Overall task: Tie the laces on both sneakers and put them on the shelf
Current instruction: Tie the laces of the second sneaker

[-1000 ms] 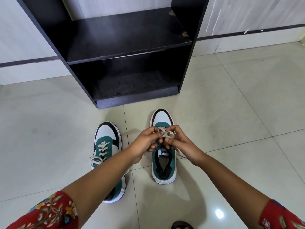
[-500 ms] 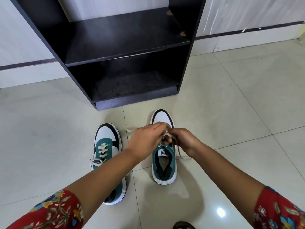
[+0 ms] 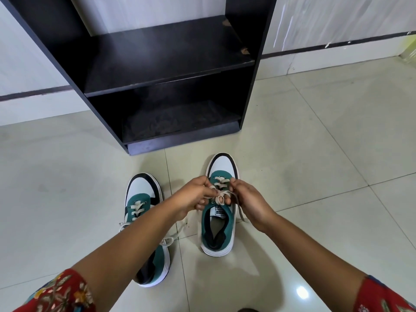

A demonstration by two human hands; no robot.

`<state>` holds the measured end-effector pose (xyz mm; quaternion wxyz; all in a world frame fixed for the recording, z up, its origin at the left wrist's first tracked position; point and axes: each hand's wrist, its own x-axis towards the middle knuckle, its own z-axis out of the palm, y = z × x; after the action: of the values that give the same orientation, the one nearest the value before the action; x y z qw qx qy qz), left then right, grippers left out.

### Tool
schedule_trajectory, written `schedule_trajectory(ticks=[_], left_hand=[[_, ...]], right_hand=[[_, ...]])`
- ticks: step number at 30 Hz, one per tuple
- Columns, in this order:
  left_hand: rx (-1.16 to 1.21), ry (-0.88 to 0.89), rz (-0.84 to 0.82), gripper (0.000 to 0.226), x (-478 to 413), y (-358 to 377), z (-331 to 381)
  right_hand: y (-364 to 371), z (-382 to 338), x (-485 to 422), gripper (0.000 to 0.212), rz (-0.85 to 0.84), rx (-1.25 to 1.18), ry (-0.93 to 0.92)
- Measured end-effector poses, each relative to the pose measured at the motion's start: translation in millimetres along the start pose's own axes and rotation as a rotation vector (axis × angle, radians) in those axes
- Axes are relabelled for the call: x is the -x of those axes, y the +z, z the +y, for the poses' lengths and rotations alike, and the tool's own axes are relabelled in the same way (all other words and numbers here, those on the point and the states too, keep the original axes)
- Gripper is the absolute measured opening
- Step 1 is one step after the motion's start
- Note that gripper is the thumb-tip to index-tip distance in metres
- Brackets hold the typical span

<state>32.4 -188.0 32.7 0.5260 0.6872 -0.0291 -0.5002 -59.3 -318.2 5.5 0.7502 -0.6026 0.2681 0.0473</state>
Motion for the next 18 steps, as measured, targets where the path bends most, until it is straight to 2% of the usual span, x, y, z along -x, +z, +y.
schedule_trajectory(ticks=[2, 4, 6, 7, 9, 10, 12, 14, 18], left_hand=[[0.127, -0.004, 0.026, 0.026, 1.4, -1.6, -3.0], [0.227, 0.001, 0.049, 0.027, 2.4, -2.0, -7.0], [0.273, 0.004, 0.043, 0.026, 5.7, -0.5, -9.1], [0.275, 0.008, 0.035, 0.026, 6.8, 0.4, -10.1], [0.243, 0.025, 0.035, 0.026, 8.9, 2.4, -11.2], [0.213, 0.041, 0.048, 0.026, 9.2, 2.4, -11.2], [0.137, 0.079, 0.075, 0.025, 9.6, 1.4, -10.8], [0.085, 0.111, 0.107, 0.024, 10.2, -0.4, -10.3], [0.107, 0.152, 0.212, 0.022, 9.5, -9.5, -14.2]], right_hand=[[-3.1, 1.1, 7.9, 0.032, 0.112, 0.259, -0.153], [-7.5, 3.4, 19.5, 0.032, 0.312, 0.590, -0.331], [-4.0, 0.4, 31.5, 0.033, 0.321, 0.677, -0.334], [0.3, -2.7, 36.3, 0.032, 0.253, 0.610, -0.267], [10.3, -10.6, 42.4, 0.023, 0.147, 0.265, -0.077], [13.6, -12.8, 41.5, 0.018, 0.139, 0.120, 0.016], [16.2, -14.3, 36.5, 0.015, 0.175, 0.003, 0.136], [16.5, -14.2, 33.6, 0.014, 0.205, -0.042, 0.158], [13.1, -14.9, 32.3, 0.022, 0.245, -0.322, 0.109]])
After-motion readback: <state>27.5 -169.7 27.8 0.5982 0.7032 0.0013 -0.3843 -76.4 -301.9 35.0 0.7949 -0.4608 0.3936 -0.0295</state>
